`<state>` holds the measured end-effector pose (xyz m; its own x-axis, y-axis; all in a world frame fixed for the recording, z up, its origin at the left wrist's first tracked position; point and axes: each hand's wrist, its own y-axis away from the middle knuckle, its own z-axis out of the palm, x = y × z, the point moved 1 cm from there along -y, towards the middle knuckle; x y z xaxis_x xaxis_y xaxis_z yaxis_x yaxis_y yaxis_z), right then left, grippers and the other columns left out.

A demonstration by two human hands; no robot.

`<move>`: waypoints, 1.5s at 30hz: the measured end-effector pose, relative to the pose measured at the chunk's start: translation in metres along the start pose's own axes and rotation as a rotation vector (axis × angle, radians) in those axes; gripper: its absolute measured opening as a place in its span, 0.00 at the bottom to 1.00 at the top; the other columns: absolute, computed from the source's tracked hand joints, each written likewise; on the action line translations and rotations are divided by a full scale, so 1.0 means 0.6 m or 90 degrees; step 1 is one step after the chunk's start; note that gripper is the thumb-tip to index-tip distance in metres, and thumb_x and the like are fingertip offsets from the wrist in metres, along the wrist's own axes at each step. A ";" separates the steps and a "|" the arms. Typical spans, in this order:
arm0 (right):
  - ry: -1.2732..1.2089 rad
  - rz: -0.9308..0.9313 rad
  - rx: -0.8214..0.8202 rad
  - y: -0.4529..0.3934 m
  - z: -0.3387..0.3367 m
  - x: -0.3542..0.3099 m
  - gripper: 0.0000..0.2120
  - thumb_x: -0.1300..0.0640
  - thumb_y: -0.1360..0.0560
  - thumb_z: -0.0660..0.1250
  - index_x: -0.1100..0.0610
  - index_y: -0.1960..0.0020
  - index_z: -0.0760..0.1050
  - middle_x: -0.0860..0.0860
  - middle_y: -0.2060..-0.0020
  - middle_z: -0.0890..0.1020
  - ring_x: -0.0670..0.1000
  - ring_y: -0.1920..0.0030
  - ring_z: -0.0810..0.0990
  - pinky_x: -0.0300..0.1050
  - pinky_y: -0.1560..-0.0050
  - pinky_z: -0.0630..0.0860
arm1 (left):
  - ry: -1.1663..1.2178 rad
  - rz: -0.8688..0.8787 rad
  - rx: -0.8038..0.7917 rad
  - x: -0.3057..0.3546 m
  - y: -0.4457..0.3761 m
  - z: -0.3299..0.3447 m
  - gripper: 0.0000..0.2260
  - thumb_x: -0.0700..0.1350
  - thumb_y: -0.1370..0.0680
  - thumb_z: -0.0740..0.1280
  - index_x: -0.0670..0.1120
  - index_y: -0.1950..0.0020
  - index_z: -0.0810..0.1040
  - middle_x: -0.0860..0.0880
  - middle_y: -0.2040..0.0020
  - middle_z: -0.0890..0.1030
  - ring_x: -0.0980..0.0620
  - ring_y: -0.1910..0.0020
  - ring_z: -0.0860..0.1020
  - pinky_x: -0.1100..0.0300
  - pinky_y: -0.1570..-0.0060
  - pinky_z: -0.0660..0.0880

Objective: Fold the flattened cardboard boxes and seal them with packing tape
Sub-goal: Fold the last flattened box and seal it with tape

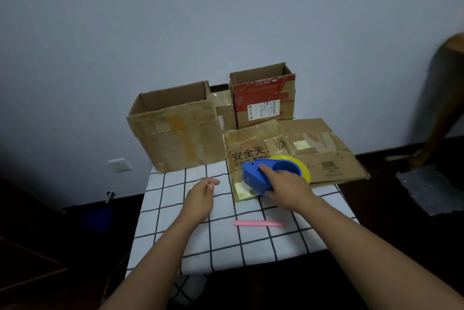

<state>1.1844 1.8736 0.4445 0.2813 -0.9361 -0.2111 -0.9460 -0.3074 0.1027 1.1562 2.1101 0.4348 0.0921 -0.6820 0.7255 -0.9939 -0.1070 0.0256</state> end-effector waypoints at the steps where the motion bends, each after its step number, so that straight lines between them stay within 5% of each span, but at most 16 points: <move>1: -0.001 0.009 -0.002 0.012 -0.004 0.012 0.35 0.49 0.21 0.63 0.47 0.20 0.49 0.53 0.40 0.77 0.56 0.43 0.78 0.48 0.60 0.72 | 0.007 0.003 -0.004 0.005 0.000 0.004 0.13 0.42 0.16 0.54 0.48 0.40 0.78 0.51 0.39 0.78 0.54 0.42 0.73 0.63 0.47 0.66; 6: 0.006 0.057 -0.030 0.083 -0.019 0.070 0.35 0.50 0.22 0.65 0.47 0.21 0.51 0.53 0.39 0.77 0.55 0.43 0.77 0.50 0.56 0.76 | 0.031 0.004 -0.061 0.028 -0.003 0.028 0.15 0.41 0.15 0.51 0.49 0.38 0.76 0.50 0.35 0.74 0.51 0.38 0.72 0.60 0.45 0.67; 11: 0.000 0.090 -0.087 0.134 -0.002 0.104 0.36 0.50 0.23 0.65 0.47 0.21 0.50 0.54 0.41 0.78 0.55 0.45 0.78 0.49 0.57 0.75 | -0.045 0.034 -0.060 0.041 -0.012 0.056 0.14 0.50 0.16 0.57 0.46 0.34 0.74 0.43 0.38 0.72 0.46 0.41 0.74 0.58 0.44 0.67; 18: 0.003 0.099 -0.129 0.152 0.030 0.124 0.38 0.49 0.23 0.66 0.49 0.20 0.49 0.54 0.37 0.76 0.56 0.40 0.77 0.50 0.47 0.76 | -0.134 0.090 -0.052 0.060 0.000 0.084 0.21 0.54 0.18 0.59 0.49 0.26 0.66 0.46 0.32 0.66 0.47 0.30 0.63 0.55 0.35 0.64; 22: 0.010 0.091 -0.177 0.134 0.021 0.132 0.40 0.39 0.27 0.69 0.50 0.23 0.56 0.54 0.33 0.71 0.57 0.36 0.74 0.53 0.44 0.75 | -0.181 0.120 -0.043 0.060 -0.010 0.100 0.22 0.55 0.18 0.60 0.50 0.26 0.66 0.46 0.30 0.66 0.46 0.30 0.62 0.52 0.34 0.64; 26: -0.024 0.102 -0.104 0.099 -0.014 0.138 0.34 0.33 0.27 0.65 0.51 0.28 0.66 0.55 0.34 0.70 0.58 0.35 0.71 0.53 0.41 0.73 | -0.208 0.141 -0.025 0.064 -0.026 0.121 0.22 0.55 0.19 0.61 0.52 0.26 0.66 0.46 0.30 0.66 0.46 0.30 0.62 0.50 0.33 0.63; 34: -0.054 0.121 -0.048 0.004 -0.028 0.148 0.32 0.39 0.23 0.63 0.51 0.23 0.61 0.56 0.27 0.64 0.59 0.28 0.62 0.57 0.32 0.66 | -0.309 0.225 -0.029 0.067 -0.067 0.171 0.22 0.55 0.21 0.65 0.53 0.28 0.69 0.48 0.31 0.69 0.48 0.31 0.63 0.52 0.34 0.61; 41: -0.074 0.103 -0.188 -0.076 0.018 0.135 0.38 0.35 0.27 0.67 0.41 0.23 0.55 0.55 0.22 0.55 0.66 0.25 0.55 0.63 0.30 0.63 | -0.348 0.018 -0.088 0.031 -0.105 0.189 0.24 0.62 0.20 0.57 0.59 0.24 0.62 0.44 0.22 0.55 0.36 0.25 0.55 0.44 0.26 0.54; 45: -0.065 0.109 -0.239 -0.094 0.039 0.132 0.43 0.35 0.30 0.71 0.42 0.22 0.55 0.56 0.22 0.52 0.69 0.24 0.52 0.63 0.27 0.59 | -0.223 -0.057 -0.136 0.032 -0.118 0.188 0.26 0.59 0.21 0.63 0.58 0.25 0.63 0.43 0.22 0.53 0.36 0.28 0.62 0.48 0.29 0.60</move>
<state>1.2563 1.8208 0.3992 0.0901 -0.9630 -0.2539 -0.8477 -0.2080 0.4880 1.2349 2.0232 0.3692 0.1566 -0.8856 0.4373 -0.9680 -0.0497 0.2460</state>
